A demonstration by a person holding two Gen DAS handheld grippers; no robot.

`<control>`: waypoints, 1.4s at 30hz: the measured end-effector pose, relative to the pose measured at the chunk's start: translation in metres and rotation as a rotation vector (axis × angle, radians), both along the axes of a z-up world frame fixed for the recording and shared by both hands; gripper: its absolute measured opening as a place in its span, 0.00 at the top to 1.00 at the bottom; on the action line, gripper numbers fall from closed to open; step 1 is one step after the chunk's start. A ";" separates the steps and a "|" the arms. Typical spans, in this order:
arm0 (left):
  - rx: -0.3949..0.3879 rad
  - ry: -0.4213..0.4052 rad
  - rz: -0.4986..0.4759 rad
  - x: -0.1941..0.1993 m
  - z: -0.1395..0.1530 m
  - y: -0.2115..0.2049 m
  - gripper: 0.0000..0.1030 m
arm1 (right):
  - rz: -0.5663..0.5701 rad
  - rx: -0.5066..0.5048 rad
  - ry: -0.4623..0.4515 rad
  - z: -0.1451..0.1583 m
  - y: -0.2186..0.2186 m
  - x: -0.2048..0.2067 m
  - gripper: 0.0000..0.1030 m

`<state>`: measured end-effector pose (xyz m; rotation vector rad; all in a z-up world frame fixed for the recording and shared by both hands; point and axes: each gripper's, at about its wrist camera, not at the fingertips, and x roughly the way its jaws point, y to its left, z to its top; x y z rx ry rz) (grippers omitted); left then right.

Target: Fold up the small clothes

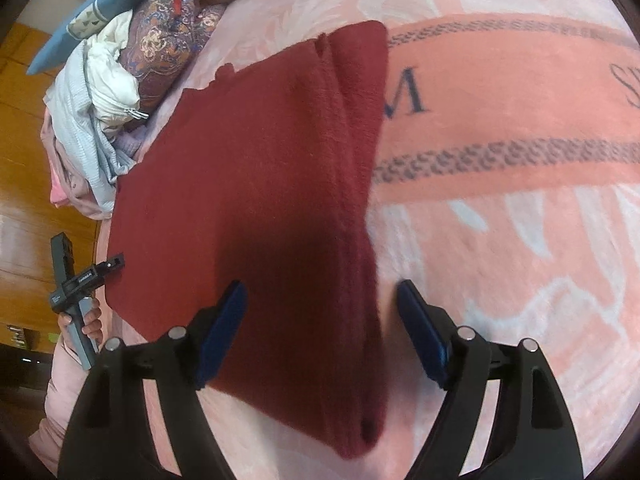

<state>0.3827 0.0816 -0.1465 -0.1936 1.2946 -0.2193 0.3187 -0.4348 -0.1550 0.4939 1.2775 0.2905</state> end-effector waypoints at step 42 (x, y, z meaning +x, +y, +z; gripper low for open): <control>0.052 0.048 -0.146 -0.157 0.015 -0.001 0.59 | 0.060 -0.080 0.033 0.024 0.009 -0.178 0.53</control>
